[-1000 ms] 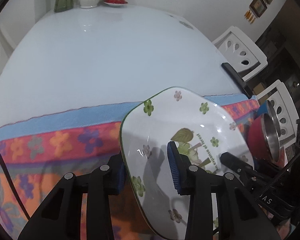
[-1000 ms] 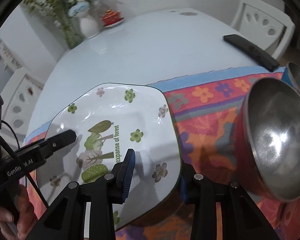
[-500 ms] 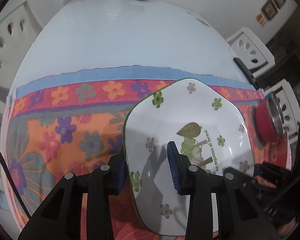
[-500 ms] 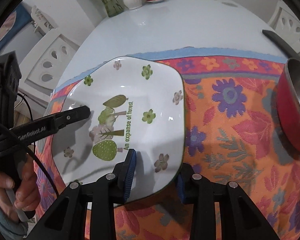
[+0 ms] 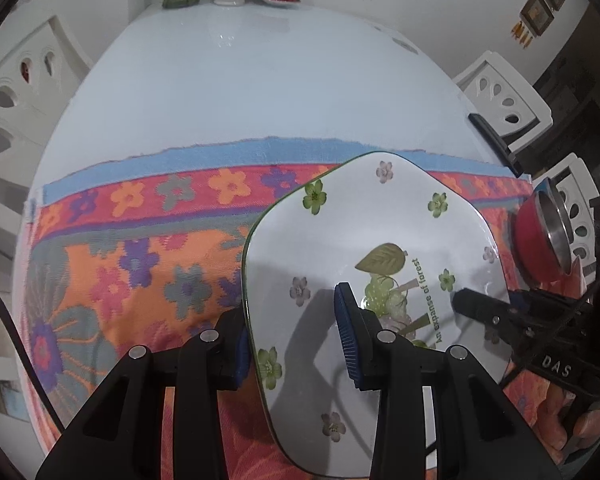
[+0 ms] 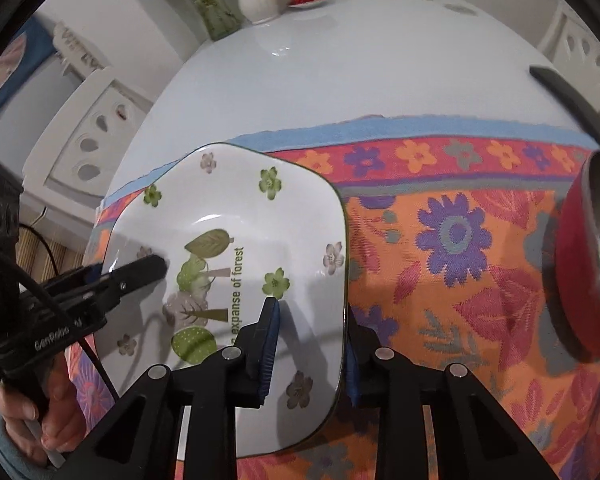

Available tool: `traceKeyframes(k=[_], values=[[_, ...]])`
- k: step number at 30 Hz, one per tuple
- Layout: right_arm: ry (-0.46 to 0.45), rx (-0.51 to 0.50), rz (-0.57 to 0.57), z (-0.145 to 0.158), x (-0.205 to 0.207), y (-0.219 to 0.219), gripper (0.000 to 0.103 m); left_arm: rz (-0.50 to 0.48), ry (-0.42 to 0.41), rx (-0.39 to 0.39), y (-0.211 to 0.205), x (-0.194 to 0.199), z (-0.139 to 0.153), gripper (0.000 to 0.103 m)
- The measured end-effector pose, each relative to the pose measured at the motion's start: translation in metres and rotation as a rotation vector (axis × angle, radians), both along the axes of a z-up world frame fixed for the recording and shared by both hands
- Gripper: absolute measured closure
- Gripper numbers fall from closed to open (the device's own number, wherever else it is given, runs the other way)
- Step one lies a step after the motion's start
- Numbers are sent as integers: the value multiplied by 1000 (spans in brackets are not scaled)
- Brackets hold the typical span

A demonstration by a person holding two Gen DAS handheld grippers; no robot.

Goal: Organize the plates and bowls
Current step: 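Lift the smaller tree plate off the tablecloth with both grippers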

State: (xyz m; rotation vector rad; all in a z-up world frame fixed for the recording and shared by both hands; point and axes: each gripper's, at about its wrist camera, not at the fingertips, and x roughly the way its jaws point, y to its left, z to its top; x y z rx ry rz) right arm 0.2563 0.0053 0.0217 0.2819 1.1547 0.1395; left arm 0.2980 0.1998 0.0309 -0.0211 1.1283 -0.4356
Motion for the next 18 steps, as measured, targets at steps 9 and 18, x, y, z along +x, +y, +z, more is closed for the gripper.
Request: traceKeyframes(k=[9,18], values=[[-49,15,56,37,-28,11,76,32,-72,-12,20,-26,41,70],[-81,37,58,82,-78,23,76,78,-113,-57,42,-76,85,70]])
